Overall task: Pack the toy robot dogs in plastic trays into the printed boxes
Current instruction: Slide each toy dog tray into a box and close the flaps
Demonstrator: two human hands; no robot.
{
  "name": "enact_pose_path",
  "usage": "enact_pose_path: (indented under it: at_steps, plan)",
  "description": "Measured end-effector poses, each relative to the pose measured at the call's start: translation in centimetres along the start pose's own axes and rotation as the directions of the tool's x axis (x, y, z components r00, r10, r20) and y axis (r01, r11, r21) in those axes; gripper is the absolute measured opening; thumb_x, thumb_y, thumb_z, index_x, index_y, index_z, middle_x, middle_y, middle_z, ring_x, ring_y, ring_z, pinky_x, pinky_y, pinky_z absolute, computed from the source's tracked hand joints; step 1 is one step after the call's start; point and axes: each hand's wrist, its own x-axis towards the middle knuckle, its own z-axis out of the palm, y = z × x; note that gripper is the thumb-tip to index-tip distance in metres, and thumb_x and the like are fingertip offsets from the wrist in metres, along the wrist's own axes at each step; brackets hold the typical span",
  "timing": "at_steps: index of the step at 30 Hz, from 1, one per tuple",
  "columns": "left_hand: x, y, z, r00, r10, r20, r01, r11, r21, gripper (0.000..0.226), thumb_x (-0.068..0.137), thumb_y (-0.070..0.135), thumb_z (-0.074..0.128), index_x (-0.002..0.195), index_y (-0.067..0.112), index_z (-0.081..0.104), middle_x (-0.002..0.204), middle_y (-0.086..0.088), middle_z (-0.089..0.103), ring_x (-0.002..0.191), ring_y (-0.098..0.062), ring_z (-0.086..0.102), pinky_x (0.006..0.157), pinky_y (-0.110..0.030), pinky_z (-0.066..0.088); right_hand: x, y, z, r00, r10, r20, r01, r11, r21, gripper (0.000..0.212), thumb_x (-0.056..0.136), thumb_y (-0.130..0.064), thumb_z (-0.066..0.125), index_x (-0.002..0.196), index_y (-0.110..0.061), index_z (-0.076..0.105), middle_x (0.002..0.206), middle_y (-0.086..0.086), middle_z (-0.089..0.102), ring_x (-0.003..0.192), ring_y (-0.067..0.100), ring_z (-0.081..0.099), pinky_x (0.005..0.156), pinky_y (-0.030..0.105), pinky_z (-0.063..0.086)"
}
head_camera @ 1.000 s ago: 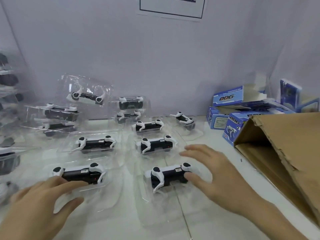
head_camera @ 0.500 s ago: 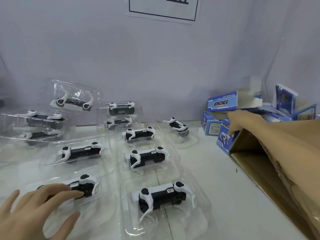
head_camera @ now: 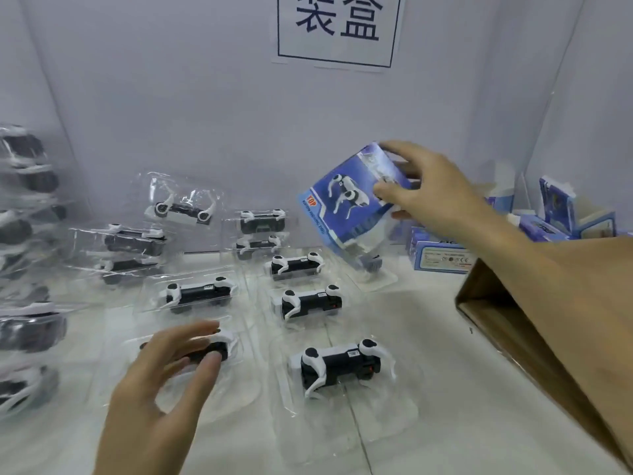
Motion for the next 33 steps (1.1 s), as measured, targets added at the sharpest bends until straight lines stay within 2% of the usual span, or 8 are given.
enact_pose_path:
  at_steps: [4, 7, 11, 14, 17, 21, 28, 33]
  plan:
    - [2.0, 2.4, 0.6, 0.926, -0.352, 0.132, 0.373, 0.809, -0.454, 0.046, 0.078, 0.044, 0.067, 0.121, 0.027, 0.064, 0.112, -0.002, 0.074, 0.096, -0.026, 0.074, 0.092, -0.048, 0.055, -7.1, -3.8, 5.8, 0.963, -0.267, -0.02, 0.266, 0.943, 0.201, 0.059, 0.094, -0.007, 0.065, 0.146, -0.027, 0.045, 0.125, -0.012, 0.066, 0.111, 0.0, 0.064, 0.087, 0.02, 0.055]
    - [3.8, 3.4, -0.3, 0.878, -0.439, 0.189, 0.467, 0.703, -0.537, 0.044, 0.092, 0.049, 0.048, 0.124, 0.024, 0.064, 0.119, -0.007, 0.072, 0.105, -0.035, 0.071, 0.094, -0.054, 0.053, -10.9, -4.1, 9.0, 0.927, -0.372, -0.042, 0.365, 0.872, 0.327, 0.065, 0.093, -0.002, 0.061, 0.147, -0.032, 0.042, 0.144, -0.01, 0.054, 0.13, 0.007, 0.053, 0.086, 0.015, 0.054]
    - [5.0, 2.6, -2.9, 0.852, -0.415, 0.318, 0.523, 0.652, -0.549, 0.059, 0.084, 0.061, 0.058, 0.127, 0.022, 0.066, 0.122, -0.006, 0.072, 0.105, -0.035, 0.07, 0.082, -0.047, 0.06, -13.6, -2.7, 11.1, 0.93, -0.344, -0.126, 0.358, 0.781, 0.511, 0.064, 0.085, 0.016, 0.055, 0.133, -0.025, 0.058, 0.146, -0.01, 0.053, 0.14, 0.015, 0.045, 0.096, 0.027, 0.053]
    - [5.2, 1.7, -3.5, 0.83, -0.38, 0.408, 0.548, 0.693, -0.469, 0.048, 0.063, 0.054, 0.085, 0.099, 0.023, 0.08, 0.103, -0.004, 0.077, 0.084, -0.027, 0.075, 0.064, -0.037, 0.062, -14.9, -2.0, 12.2, 0.947, -0.29, -0.135, 0.313, 0.749, 0.584, 0.069, 0.074, 0.022, 0.047, 0.121, -0.026, 0.062, 0.13, -0.005, 0.062, 0.128, 0.018, 0.055, 0.094, 0.03, 0.054]
    - [5.2, -0.2, -3.0, 0.811, -0.335, 0.48, 0.553, 0.707, -0.44, 0.069, 0.056, 0.049, 0.094, 0.113, 0.014, 0.076, 0.116, -0.02, 0.072, 0.105, -0.041, 0.07, 0.089, -0.052, 0.059, -15.0, -1.6, 12.2, 0.977, -0.186, -0.107, 0.206, 0.672, 0.711, 0.041, 0.081, -0.003, 0.061, 0.117, -0.023, 0.06, 0.116, -0.002, 0.063, 0.108, 0.017, 0.062, 0.091, 0.026, 0.051]
    - [5.0, -1.4, -1.7, 0.769, -0.264, 0.582, 0.555, 0.727, -0.404, 0.063, 0.076, 0.047, 0.085, 0.131, 0.022, 0.067, 0.133, -0.012, 0.066, 0.118, -0.032, 0.065, 0.094, -0.045, 0.057, -15.4, -0.1, 11.3, 1.0, -0.005, -0.026, 0.021, 0.735, 0.677, 0.046, 0.081, -0.045, 0.071, 0.122, -0.032, 0.056, 0.111, -0.006, 0.063, 0.112, 0.023, 0.062, 0.096, 0.051, 0.052]
    - [4.1, 0.9, 1.6, 0.856, -0.275, 0.438, 0.482, 0.732, -0.482, 0.085, 0.053, 0.064, 0.09, 0.124, 0.023, 0.066, 0.125, -0.009, 0.069, 0.118, -0.026, 0.065, 0.09, -0.039, 0.054, -16.2, 2.1, 9.0, 0.979, 0.203, 0.026, -0.11, 0.414, 0.904, 0.032, 0.089, -0.02, 0.056, 0.115, -0.031, 0.071, 0.122, 0.002, 0.07, 0.106, 0.022, 0.07, 0.071, 0.031, 0.06]
    - [3.9, 5.8, 3.3, 0.702, -0.095, 0.706, 0.579, 0.654, -0.487, 0.08, 0.053, 0.056, 0.093, 0.12, 0.017, 0.074, 0.103, -0.006, 0.078, 0.092, -0.021, 0.075, 0.074, -0.032, 0.062, -16.6, 1.1, 10.1, 0.982, 0.181, 0.062, -0.165, 0.633, 0.756, 0.043, 0.099, -0.002, 0.049, 0.12, -0.035, 0.066, 0.12, 0.001, 0.068, 0.099, 0.031, 0.072, 0.072, 0.044, 0.063]
